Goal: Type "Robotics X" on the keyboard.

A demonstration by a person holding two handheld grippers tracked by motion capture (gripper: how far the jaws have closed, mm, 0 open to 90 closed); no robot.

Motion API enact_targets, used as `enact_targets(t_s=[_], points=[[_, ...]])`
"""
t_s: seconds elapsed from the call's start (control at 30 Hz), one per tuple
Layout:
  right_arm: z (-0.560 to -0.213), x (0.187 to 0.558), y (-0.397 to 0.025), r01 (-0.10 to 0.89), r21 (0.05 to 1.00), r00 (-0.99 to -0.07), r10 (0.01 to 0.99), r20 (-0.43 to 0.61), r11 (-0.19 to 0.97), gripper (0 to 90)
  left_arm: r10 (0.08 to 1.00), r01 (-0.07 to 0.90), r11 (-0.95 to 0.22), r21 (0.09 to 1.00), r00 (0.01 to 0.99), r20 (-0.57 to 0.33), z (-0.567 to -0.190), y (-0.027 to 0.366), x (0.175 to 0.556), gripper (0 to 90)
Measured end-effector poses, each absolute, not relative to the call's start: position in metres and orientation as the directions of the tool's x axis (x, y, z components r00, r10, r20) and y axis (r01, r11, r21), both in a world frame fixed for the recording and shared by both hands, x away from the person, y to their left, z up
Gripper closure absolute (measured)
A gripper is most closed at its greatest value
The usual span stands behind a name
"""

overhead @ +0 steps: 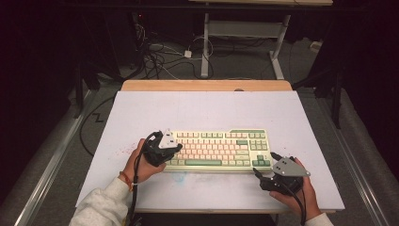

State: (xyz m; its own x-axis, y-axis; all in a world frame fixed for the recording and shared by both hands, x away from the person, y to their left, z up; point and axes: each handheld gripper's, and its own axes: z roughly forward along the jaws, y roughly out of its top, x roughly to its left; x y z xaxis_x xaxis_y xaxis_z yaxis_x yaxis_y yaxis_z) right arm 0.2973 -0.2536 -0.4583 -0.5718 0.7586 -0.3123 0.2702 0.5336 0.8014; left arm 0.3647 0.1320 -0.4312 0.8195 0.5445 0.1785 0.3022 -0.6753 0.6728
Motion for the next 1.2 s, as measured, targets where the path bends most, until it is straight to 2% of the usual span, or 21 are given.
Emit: enact_targets(t_s=[0.4,1.2], points=[[-0.459,0.297,-0.252,0.27,0.795,-0.579,0.751,-0.317,0.544,21.7,0.501,0.275,-0.717,0.641,0.843,0.199,-0.431,0.103,0.378,87.9],[-0.463,0.298,-0.249,0.268,0.773,-0.605,0.725,-0.33,0.575,21.7,0.478,0.298,-0.754,0.586,0.861,0.177,-0.444,0.073,0.405,87.9]])
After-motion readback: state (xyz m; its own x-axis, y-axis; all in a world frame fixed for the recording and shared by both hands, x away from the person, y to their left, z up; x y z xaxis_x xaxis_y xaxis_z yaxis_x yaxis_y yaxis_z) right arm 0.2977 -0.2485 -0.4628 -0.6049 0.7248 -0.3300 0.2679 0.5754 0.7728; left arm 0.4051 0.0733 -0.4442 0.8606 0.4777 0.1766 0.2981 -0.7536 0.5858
